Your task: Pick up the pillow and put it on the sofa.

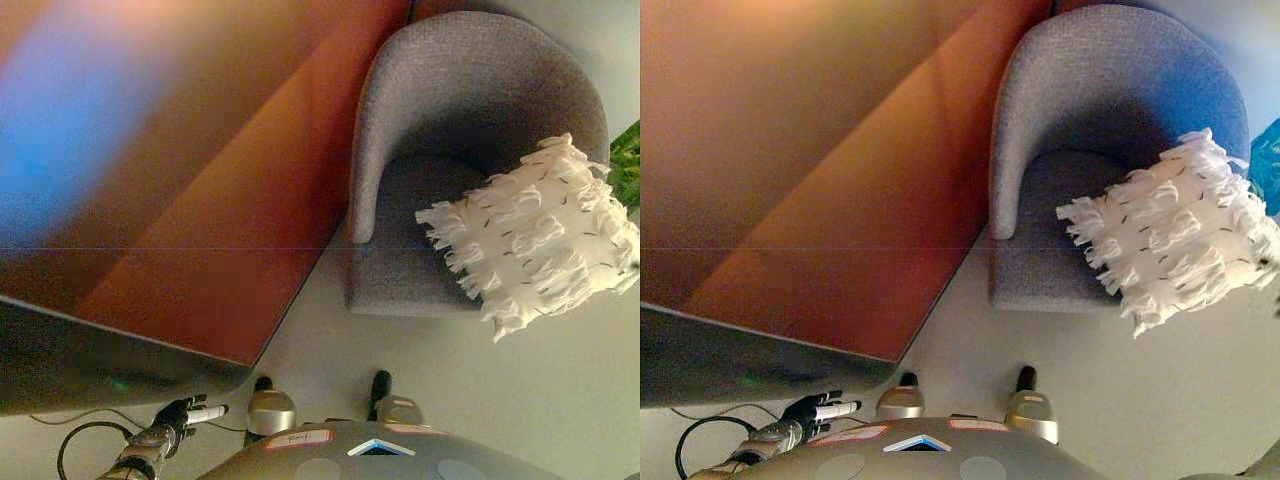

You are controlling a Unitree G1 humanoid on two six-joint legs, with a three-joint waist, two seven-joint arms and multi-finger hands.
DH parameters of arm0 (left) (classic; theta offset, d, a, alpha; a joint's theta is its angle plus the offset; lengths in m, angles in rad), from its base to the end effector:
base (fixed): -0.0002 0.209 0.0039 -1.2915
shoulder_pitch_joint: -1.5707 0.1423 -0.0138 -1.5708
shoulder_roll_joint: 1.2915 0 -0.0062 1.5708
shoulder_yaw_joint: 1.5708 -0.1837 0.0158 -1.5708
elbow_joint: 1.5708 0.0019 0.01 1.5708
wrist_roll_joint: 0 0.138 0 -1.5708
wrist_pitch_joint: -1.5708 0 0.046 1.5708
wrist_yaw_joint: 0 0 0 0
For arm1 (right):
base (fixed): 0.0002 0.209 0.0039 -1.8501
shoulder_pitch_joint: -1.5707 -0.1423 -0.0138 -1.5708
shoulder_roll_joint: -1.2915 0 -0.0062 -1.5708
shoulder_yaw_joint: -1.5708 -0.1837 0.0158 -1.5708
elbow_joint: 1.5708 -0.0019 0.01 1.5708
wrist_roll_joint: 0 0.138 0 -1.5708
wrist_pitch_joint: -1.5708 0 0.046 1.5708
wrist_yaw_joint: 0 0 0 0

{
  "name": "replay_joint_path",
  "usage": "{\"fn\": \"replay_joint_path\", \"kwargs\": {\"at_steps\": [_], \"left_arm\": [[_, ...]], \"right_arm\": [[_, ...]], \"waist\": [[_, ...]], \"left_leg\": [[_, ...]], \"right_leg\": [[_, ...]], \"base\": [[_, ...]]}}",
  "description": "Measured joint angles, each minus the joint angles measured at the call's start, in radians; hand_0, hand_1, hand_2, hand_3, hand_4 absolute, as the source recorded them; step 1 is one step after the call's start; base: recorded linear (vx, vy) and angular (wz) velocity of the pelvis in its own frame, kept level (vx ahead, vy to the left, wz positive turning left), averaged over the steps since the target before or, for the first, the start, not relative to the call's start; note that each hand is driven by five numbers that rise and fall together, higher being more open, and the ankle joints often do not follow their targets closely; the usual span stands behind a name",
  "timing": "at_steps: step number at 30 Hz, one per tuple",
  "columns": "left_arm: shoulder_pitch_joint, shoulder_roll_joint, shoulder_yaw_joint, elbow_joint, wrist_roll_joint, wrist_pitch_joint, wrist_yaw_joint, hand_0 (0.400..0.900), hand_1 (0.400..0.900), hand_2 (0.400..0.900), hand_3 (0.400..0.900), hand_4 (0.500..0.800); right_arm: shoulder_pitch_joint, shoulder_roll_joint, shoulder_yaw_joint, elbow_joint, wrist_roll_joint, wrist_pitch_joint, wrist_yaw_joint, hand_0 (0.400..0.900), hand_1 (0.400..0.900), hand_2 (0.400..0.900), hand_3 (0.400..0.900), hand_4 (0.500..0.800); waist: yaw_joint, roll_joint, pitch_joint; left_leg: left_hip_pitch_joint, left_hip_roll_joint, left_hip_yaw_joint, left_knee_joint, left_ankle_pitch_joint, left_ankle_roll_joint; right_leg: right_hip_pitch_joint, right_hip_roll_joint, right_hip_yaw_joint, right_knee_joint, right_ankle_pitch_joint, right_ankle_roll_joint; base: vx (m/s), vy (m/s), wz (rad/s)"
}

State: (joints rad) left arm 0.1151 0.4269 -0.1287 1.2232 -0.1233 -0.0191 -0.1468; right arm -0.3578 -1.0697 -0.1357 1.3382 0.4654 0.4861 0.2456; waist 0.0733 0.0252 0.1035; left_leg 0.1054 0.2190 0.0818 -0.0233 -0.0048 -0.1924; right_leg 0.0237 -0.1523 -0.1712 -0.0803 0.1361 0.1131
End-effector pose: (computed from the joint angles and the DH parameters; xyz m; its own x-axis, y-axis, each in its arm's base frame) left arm 0.0306 0.2904 -0.0982 0.2403 0.2168 -0.9462 0.0607 0.9695 0.2376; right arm 0.1255 -0.4537 0.0883 0.2988 -0.5723 -0.7636 0.6453 0.7107 -0.2802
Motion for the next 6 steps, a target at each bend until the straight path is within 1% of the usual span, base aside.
{"fn": "replay_joint_path", "kwargs": {"at_steps": [1,2,4,6], "left_arm": [[0.004,0.0,-0.003,-0.003,0.0,0.008,0.0,0.9,0.9,0.9,0.9,0.8],[0.001,0.001,-0.006,-0.003,0.0,0.026,-0.001,0.9,0.9,0.9,0.9,0.8],[-0.007,0.001,-0.031,-0.002,-0.003,0.07,-0.001,0.9,0.9,0.9,0.9,0.8],[-0.025,-0.004,-0.045,-0.002,-0.012,0.105,0.008,0.9,0.9,0.9,0.9,0.8]], "right_arm": [[0.028,0.024,-0.001,0.001,0.008,0.0,-0.005,0.9,0.9,0.9,0.9,0.8],[0.041,0.038,-0.002,0.001,0.015,0.001,-0.007,0.9,0.9,0.9,0.9,0.8],[0.056,0.052,-0.002,0.0,0.033,-0.006,-0.01,0.9,0.9,0.9,0.9,0.8],[0.103,0.08,-0.005,-0.007,0.042,-0.064,-0.011,0.9,0.9,0.9,0.9,0.8]], "waist": [[-0.012,0.007,-0.003],[-0.02,0.015,-0.005],[-0.046,0.019,-0.004],[-0.046,0.01,-0.003]], "left_leg": [[-0.002,0.0,0.002,-0.001,-0.002,0.0],[0.001,-0.001,0.008,-0.002,-0.002,0.0],[0.005,0.0,0.012,-0.003,-0.002,0.0],[0.014,0.003,0.02,-0.003,-0.002,0.0]], "right_leg": [[0.002,0.0,0.002,-0.001,-0.002,0.004],[0.002,-0.001,0.002,-0.001,-0.003,0.006],[0.004,0.001,0.009,-0.004,-0.001,0.008],[0.006,0.005,0.022,-0.003,0.0,0.008]], "base": [[-0.04,0.001,-0.04],[-0.05,-0.002,-0.09],[-0.05,0.01,-0.12],[-0.05,0.021,-0.1]]}}
